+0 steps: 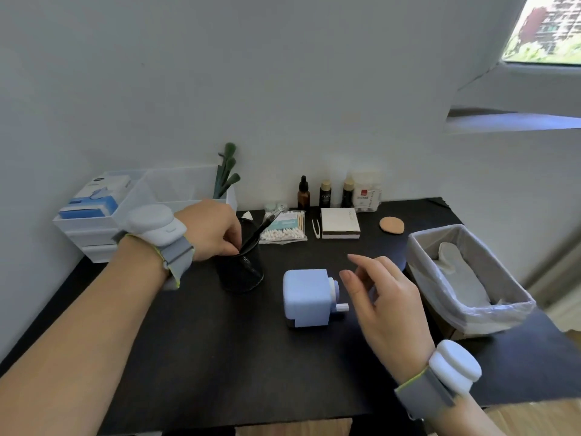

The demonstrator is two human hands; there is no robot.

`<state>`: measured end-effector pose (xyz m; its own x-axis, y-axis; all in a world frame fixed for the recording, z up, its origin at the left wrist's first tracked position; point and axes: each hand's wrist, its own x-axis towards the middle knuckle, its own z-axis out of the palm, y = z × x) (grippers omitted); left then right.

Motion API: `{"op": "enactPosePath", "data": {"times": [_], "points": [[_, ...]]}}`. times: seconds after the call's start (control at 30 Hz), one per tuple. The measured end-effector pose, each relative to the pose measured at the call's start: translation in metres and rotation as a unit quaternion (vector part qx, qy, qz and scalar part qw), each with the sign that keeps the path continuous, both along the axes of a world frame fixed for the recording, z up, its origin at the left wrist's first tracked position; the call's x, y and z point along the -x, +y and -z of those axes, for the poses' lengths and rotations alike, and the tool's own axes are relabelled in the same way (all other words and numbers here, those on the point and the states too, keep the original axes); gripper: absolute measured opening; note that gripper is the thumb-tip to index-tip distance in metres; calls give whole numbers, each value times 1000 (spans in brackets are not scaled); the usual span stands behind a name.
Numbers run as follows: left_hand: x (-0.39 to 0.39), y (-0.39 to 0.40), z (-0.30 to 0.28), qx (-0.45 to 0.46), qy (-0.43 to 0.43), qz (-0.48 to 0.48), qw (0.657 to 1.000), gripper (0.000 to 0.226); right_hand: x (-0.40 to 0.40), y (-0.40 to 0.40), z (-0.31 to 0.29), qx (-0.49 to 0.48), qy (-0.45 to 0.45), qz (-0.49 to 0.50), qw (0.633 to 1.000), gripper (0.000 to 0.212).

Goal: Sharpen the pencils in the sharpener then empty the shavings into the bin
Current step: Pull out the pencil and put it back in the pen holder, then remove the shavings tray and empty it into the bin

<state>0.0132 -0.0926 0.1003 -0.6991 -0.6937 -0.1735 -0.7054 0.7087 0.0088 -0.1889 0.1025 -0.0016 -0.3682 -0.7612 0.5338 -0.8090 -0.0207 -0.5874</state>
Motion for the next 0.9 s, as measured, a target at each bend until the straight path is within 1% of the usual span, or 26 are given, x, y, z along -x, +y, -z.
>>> {"op": "enactPosePath", "data": {"times": [0.07, 0.17, 0.23, 0.4, 0.43, 0.6, 0.73, 0.9], "points": [[4, -2, 1, 2, -5, -6, 1000, 9, 3, -2, 7, -15, -16, -6, 1000, 38], [10, -6, 4, 4, -26, -9, 1000, 6, 6, -6, 17, -50, -56, -29, 997, 54], [12, -8, 6, 4, -36, -14, 999, 7, 5, -9, 24, -66, -92, -54, 992, 58], [16, -10, 9, 13, -41, -26, 999, 8, 7, -13, 31, -66, -169, -102, 978, 68], [17, -11, 10, 13, -45, -27, 999, 8, 8, -14, 32, -68, -179, -106, 976, 68], [19, -12, 8, 14, -65, -31, 997, 10, 9, -15, 34, -85, -208, -118, 967, 54], [19, -11, 8, 18, -65, -27, 997, 14, 11, -14, 34, -109, -196, -141, 964, 59], [14, -11, 10, 18, -34, -43, 998, 17, 12, -14, 35, -125, -179, -155, 963, 58]]}}
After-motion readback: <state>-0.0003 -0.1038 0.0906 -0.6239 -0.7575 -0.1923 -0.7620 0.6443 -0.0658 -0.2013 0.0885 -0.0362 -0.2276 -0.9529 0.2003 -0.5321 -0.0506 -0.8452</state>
